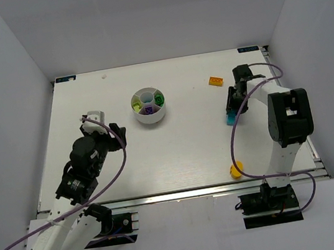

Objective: Sort the legos into containers by color

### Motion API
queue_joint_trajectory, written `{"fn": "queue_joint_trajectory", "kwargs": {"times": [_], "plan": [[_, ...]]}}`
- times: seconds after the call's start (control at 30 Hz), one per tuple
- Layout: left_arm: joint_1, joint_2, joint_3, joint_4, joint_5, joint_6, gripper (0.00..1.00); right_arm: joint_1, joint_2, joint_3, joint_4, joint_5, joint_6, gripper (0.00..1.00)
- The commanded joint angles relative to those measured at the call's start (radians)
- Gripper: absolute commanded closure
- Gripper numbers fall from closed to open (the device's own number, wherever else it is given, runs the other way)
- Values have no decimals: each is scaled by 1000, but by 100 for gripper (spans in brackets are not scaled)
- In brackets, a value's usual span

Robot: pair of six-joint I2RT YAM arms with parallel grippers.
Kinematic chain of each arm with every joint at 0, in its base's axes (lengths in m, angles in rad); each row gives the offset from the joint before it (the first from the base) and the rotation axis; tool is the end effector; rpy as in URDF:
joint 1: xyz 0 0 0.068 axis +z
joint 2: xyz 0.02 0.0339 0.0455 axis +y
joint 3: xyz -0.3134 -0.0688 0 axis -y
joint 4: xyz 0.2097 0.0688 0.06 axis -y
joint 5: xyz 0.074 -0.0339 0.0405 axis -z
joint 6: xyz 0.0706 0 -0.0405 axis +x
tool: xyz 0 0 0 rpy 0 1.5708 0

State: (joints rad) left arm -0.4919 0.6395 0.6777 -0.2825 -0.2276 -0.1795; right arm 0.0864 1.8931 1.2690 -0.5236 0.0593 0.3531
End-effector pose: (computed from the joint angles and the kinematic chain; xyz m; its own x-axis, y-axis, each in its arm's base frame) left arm 0.1083 -0.0400 0.3340 -0.2575 -0.0594 -0.9645 0.2248 0.9670 -0.1195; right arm 0.3828 0.0290 0.2052 -0.8738 0.2708 -0.4039 0.2561 0.9623 0.0913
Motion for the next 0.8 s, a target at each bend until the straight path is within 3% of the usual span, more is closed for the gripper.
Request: {"fn": "queue_joint_trajectory", "kwargs": {"times": [0.0,0.17,0.37,0.57,0.77], "plan": [[3,-27,-13,17,-22,15,22,33,-40,108,46,-200,-90,100],[3,-46,-23,26,-53,29,21,209,-69,295,150,-343,-314,100],[3,-66,-36,35,-105,49,21,383,-63,355,362,-475,-497,100],[3,-87,-52,48,-141,63,21,493,44,429,574,-484,-453,100],[3,-83,-55,48,-151,69,21,527,234,662,597,-437,-373,100]]}}
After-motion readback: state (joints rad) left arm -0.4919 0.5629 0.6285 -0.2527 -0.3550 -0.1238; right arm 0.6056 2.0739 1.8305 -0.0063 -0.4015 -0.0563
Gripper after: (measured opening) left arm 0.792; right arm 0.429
